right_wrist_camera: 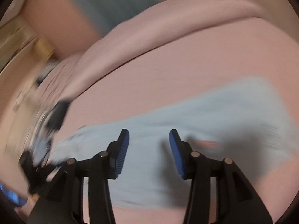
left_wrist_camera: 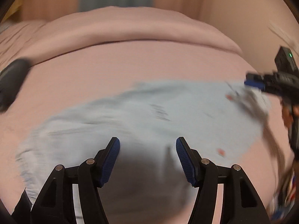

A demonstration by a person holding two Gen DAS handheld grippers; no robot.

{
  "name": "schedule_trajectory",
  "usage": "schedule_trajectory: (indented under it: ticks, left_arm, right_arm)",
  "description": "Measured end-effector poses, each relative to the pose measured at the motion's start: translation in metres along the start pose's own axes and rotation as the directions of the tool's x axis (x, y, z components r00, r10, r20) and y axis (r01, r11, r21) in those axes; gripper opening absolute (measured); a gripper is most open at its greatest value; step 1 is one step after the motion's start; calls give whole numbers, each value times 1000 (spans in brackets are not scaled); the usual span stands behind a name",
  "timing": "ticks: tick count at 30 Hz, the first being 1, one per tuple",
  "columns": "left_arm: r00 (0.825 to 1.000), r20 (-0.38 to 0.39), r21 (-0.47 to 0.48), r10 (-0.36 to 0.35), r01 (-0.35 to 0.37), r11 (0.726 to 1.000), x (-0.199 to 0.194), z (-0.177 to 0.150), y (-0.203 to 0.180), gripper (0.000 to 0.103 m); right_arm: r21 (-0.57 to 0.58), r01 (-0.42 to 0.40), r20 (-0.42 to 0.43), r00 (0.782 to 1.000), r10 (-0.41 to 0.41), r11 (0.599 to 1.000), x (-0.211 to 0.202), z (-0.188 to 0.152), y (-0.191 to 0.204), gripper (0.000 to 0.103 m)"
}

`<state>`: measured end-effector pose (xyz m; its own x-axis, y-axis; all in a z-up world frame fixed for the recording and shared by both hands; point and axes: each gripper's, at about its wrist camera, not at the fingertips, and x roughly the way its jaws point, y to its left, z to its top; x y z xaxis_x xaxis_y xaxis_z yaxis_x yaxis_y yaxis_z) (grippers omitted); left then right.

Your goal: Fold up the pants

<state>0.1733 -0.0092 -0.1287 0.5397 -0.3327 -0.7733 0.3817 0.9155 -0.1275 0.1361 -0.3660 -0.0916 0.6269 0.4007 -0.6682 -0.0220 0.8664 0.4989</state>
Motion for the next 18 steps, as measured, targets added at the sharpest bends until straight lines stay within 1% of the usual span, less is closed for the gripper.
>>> schedule_trajectory:
  ticks: [1,2,3,4,5,6,7,8,9,10,11,13,14,15,16,17,18]
  left_arm:
    - [1000,17,-14,21,-21,1000,-2,1,9,63]
    - [998,28,-25,58,-58,998,-2,1,20,63]
    - [995,26,-32,98,-98,995,-1,0,29,63]
    - [992,13,-38,126,-126,991,3,-3,37,63]
    - [990,-8,-45,138,-138,989,8,-8,44,63]
    - [990,-38,-65,135,-137,988,16,-15,51,63]
    - [992,-44,-74,117,-121,990,21,-22,54,63]
    - [994,-24,-72,109,-110,991,20,-29,53,63]
    - [995,6,-63,103,-102,993,18,-34,52,63]
    - [995,11,-60,97,-96,994,17,-35,51,63]
    - [996,17,-64,88,-87,994,17,-35,51,63]
    - [997,19,-70,75,-73,995,19,-35,53,63]
    - [997,21,-69,70,-68,995,20,-34,52,63]
    - [997,22,-66,68,-66,996,16,-36,56,63]
    - [998,22,-61,66,-64,996,16,-36,55,63]
    - [998,22,-59,65,-63,996,16,-36,54,63]
    - [998,24,-58,64,-62,996,5,-44,71,63]
  right_arm:
    - [-17,-43,-35,999,42,999,15,4,15,46]
    - [-33,-110,-88,990,107,993,40,10,37,46]
    - [-39,-172,-147,975,165,984,69,16,62,46]
    - [-46,-211,-195,961,199,976,90,14,82,45]
    - [-55,-232,-226,950,215,971,110,17,97,45]
    - [-72,-236,-257,943,210,969,136,23,115,45]
    - [-84,-235,-281,938,203,968,153,25,125,44]
    - [-112,-227,-309,933,184,967,172,23,138,44]
    - [-147,-200,-342,929,140,969,193,22,149,44]
    - [-165,-181,-374,921,108,970,206,19,155,44]
    - [-163,-187,-434,895,100,969,226,17,156,39]
    - [-140,-233,-489,861,137,962,231,9,160,34]
    - [-155,-263,-508,848,151,952,229,6,163,27]
    - [-167,-280,-518,841,158,945,227,4,165,22]
    - [-174,-290,-526,835,160,941,226,2,165,15]
    - [-186,-285,-533,833,147,941,226,2,166,10]
    - [-201,-274,-528,839,132,941,225,1,165,10]
